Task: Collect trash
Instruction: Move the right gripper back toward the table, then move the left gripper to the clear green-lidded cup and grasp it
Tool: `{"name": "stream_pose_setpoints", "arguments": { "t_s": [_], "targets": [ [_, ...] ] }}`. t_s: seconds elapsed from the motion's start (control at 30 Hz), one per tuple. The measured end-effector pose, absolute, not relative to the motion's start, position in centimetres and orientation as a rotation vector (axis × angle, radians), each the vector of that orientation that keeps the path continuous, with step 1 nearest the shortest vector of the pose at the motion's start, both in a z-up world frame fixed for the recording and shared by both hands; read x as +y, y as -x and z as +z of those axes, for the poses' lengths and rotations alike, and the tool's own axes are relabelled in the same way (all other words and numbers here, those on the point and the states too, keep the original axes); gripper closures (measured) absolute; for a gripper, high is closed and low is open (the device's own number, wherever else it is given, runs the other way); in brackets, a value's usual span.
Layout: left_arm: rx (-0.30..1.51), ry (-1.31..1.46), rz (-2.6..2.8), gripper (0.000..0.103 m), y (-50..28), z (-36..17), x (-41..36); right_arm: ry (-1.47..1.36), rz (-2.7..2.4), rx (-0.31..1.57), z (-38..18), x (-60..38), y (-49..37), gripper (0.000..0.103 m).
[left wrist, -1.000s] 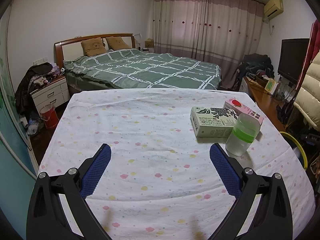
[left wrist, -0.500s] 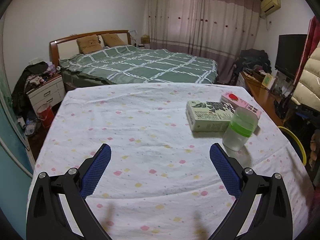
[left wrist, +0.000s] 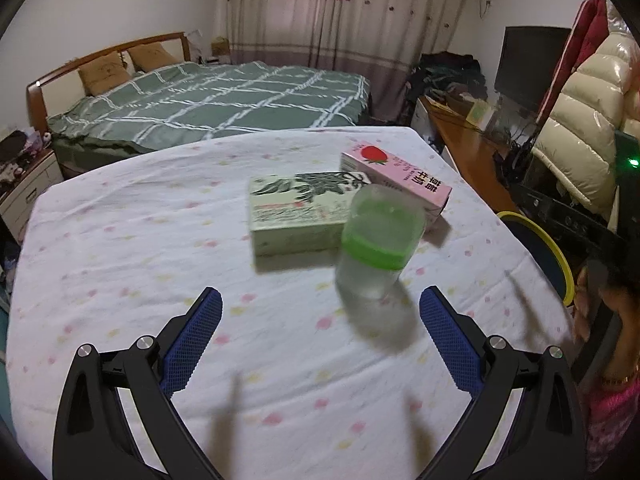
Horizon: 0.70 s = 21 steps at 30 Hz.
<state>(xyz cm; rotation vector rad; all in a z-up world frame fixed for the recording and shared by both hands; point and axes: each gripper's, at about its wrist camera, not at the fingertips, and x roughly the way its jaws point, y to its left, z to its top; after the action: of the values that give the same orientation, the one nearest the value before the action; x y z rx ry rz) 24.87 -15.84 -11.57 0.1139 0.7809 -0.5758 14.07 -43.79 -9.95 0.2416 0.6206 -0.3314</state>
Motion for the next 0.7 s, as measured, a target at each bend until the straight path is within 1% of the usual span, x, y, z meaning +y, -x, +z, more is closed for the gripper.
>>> {"name": "stream_pose_setpoints", "arguments": {
  "t_s": [0.37,0.43,0.53,0.6,0.63,0.7],
  "targets": [
    [0.797,-0.131,-0.592,0.006,-28.7,-12.0,-20.7,-0.247,-0.324,0.628,-10.2,-43.8,-14.0,0.042],
    [0.794,-0.142,-0.596,0.007,-29.0,-12.1,-21.3,-0.25,-0.322,0.631,-10.3,-43.8,-14.1,0.042],
    [0.802,-0.161,-0.608,0.015,-29.1,-12.4,-22.3,-0.253,-0.323,0.63,-10.3,-43.9,-14.1,0.042],
    [0.813,-0.171,-0.617,0.027,-29.2,-12.8,-23.0,-0.253,-0.322,0.631,-10.3,-43.9,-14.2,0.042],
    [0.819,-0.172,-0.62,0.03,-29.3,-12.9,-23.2,-0.255,-0.322,0.631,-10.3,-43.9,-14.2,0.042],
    [0.824,-0.159,-0.626,0.042,-29.4,-13.1,-23.3,-0.256,-0.321,0.632,-10.3,-43.9,-14.2,0.042]
  ]
}}
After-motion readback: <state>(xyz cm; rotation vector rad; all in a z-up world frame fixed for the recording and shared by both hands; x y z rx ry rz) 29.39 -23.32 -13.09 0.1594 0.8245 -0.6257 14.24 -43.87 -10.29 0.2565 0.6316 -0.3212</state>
